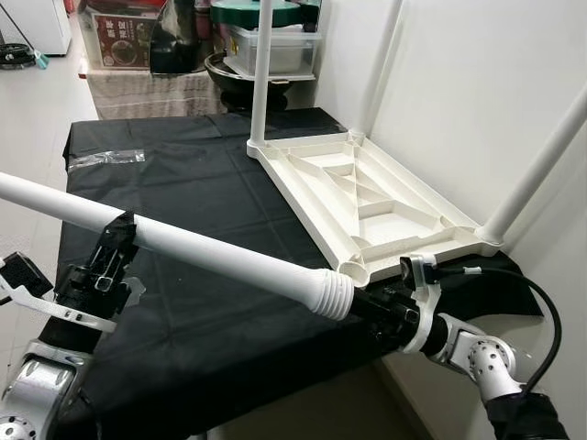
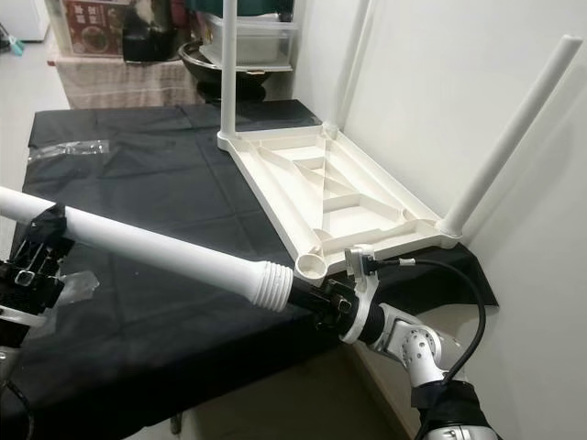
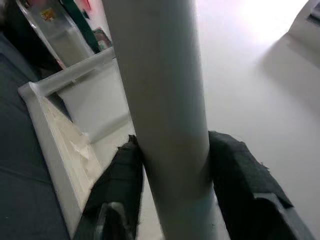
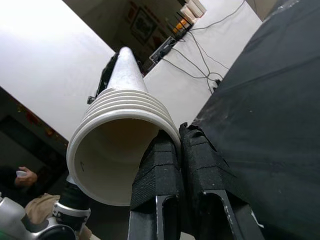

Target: Building children table

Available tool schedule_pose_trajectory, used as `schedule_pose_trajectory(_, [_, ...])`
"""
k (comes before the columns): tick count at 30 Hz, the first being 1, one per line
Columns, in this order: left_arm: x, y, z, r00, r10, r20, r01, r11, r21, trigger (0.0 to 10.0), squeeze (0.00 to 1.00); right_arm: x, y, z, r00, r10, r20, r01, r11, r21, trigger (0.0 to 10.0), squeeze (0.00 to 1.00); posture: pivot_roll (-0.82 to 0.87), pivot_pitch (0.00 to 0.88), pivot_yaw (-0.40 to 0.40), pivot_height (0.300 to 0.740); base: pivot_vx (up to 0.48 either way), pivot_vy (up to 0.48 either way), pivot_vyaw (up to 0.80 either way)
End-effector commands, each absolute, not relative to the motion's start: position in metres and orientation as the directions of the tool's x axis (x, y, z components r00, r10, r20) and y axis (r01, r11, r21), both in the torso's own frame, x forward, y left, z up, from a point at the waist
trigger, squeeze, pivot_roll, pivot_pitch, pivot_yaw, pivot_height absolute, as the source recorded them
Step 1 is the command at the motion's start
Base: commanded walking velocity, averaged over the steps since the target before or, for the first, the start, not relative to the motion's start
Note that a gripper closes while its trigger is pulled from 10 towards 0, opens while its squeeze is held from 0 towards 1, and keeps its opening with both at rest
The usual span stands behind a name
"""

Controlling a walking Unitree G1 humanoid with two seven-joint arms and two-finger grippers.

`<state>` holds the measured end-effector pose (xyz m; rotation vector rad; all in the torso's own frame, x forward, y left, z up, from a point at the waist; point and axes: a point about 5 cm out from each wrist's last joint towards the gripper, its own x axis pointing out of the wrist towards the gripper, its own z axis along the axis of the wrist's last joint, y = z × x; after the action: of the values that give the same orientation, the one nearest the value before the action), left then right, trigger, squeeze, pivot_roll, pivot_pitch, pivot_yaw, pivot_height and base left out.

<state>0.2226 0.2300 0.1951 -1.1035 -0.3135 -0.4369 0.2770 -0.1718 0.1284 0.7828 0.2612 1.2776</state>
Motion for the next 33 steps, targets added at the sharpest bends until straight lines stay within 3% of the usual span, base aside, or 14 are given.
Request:
schedule_pose_trajectory(1, [0.223,0.229,0.196,0.873,-0.193,0.448,0.487,0.404,-0.774,10.0,1.0,0.279,-0.176,0.13,0.309,0.925,0.221,-0.765,0.103,0.636,0.0,0.0,0.09,0.0,-0.105,0.74,0.0,0.0,0.0])
schedule_pose_trajectory(6, [0.222,0.228,0.199,0.862,-0.199,0.466,0.507,0.373,-0.777,10.0,1.0,0.279,-0.175,0.13,0.298,0.928,0.222,-0.772,0.097,0.628,0.0,0.0,0.09,0.0,-0.105,0.74,0.0,0.0,0.0])
schedule_pose_trajectory(7, [0.222,0.228,0.2,0.861,-0.195,0.469,0.508,0.368,-0.779,10.0,0.21,0.279,-0.175,0.13,0.295,0.929,0.226,-0.773,0.092,0.628,0.0,0.0,0.09,0.0,-0.105,0.74,0.0,0.0,0.0])
schedule_pose_trajectory(13, [0.223,0.228,0.201,0.861,-0.183,0.475,0.508,0.363,-0.781,10.0,0.2,0.279,-0.174,0.128,0.296,0.928,0.226,-0.774,0.094,0.626,0.0,0.0,0.09,0.0,-0.105,0.74,0.0,0.0,0.0])
schedule_pose_trajectory(14, [0.223,0.228,0.201,0.861,-0.18,0.476,0.508,0.363,-0.781,10.0,0.0,0.278,-0.174,0.128,0.293,0.928,0.228,-0.775,0.092,0.625,0.0,0.0,0.09,0.0,-0.106,0.74,0.0,0.0,0.0])
schedule_pose_trajectory(27, [0.224,0.239,0.204,0.859,-0.139,0.493,0.508,0.355,-0.785,10.0,0.0,0.273,-0.176,0.127,0.245,0.947,0.206,-0.799,0.076,0.597,0.0,0.0,0.09,0.0,-0.108,0.74,0.0,0.0,0.0])
schedule_pose_trajectory(28, [0.224,0.238,0.206,0.85,-0.14,0.507,0.522,0.347,-0.779,0.0,0.0,0.273,-0.176,0.126,0.244,0.948,0.202,-0.8,0.079,0.595,0.0,0.0,0.09,0.0,-0.109,0.74,0.0,0.0,0.0])
schedule_pose_trajectory(33, [0.222,0.238,0.206,0.843,-0.144,0.519,0.535,0.337,-0.775,0.0,0.0,0.274,-0.175,0.127,0.248,0.947,0.204,-0.799,0.081,0.595,0.0,0.0,0.09,0.0,-0.111,0.74,0.0,0.0,0.0])
